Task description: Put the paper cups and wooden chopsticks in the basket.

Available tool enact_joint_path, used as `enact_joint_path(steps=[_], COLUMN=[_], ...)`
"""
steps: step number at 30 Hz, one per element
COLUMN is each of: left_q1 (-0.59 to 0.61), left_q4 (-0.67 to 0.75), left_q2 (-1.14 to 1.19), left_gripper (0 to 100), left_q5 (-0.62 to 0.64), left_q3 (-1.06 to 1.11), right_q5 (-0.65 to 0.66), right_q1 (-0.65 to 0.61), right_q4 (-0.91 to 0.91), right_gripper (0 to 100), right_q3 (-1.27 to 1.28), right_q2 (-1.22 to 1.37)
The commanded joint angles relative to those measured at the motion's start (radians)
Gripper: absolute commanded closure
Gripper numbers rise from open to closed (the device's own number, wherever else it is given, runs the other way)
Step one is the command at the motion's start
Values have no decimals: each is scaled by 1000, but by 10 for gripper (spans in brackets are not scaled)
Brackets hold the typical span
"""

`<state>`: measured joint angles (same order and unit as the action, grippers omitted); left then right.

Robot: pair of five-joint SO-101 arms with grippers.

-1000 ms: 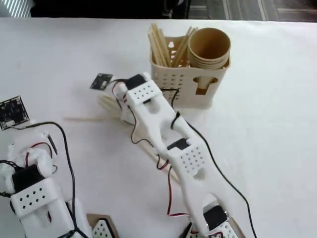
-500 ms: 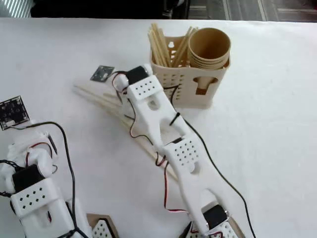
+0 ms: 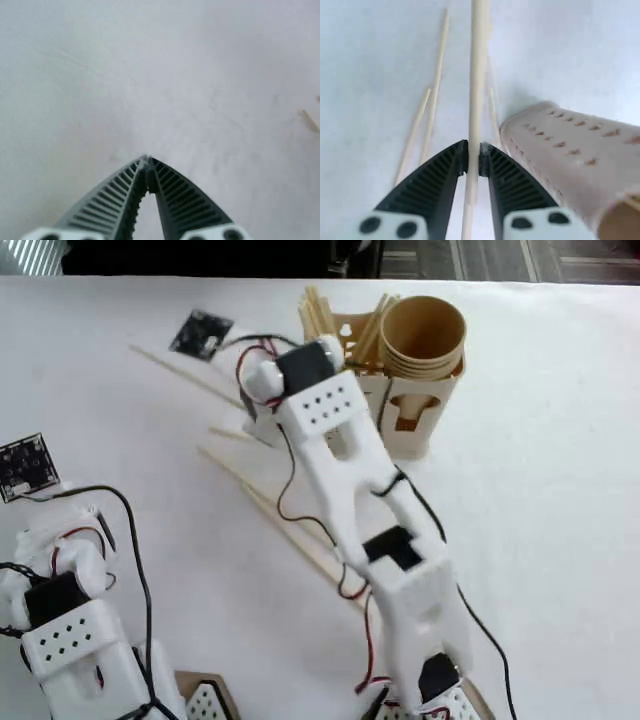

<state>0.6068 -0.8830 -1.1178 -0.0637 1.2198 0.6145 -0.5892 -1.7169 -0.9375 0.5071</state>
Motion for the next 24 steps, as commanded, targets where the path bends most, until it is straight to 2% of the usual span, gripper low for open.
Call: enact_joint_path(steps=[1, 5, 11, 19, 24], left_q1=[5, 5, 5, 5, 5], left_q4=[21, 21, 21, 21, 21], left_q2=[-18, -18, -18, -18, -18], left_gripper=[976, 976, 976, 976, 976], left_q5=[6, 6, 6, 6, 8], left_q3=[-8, -8, -8, -8, -8], right_q5=[-37, -86, -180, -347, -428], right_q1=[-16, -7, 96, 223, 257], right_q4=[-2, 41, 216, 421, 456], right_gripper=[980, 980, 980, 979, 979], right_q3=[-3, -6, -6, 3, 29], right_q2=[-216, -348, -464, -487, -493])
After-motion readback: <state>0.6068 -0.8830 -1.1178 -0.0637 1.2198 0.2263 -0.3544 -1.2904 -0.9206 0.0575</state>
